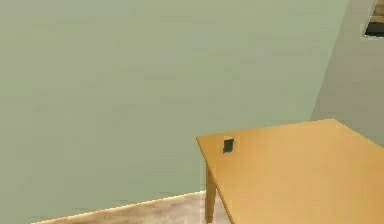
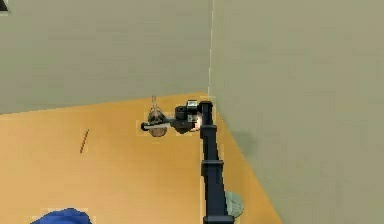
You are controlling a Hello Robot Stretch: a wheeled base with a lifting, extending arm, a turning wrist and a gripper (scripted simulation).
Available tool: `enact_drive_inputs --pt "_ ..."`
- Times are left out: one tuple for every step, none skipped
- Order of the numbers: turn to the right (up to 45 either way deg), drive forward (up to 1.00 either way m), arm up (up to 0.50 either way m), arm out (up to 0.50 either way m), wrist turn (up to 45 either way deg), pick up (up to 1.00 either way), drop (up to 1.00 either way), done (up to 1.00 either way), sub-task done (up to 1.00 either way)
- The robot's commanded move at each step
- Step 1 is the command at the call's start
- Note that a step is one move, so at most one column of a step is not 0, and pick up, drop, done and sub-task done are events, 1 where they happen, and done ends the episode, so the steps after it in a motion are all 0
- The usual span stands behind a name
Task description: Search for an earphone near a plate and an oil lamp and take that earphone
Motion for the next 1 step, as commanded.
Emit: enact_drive_inputs --pt "0.0 0.0 0.0 0.0 0.0 1.0 0.0 0.0 0.0"
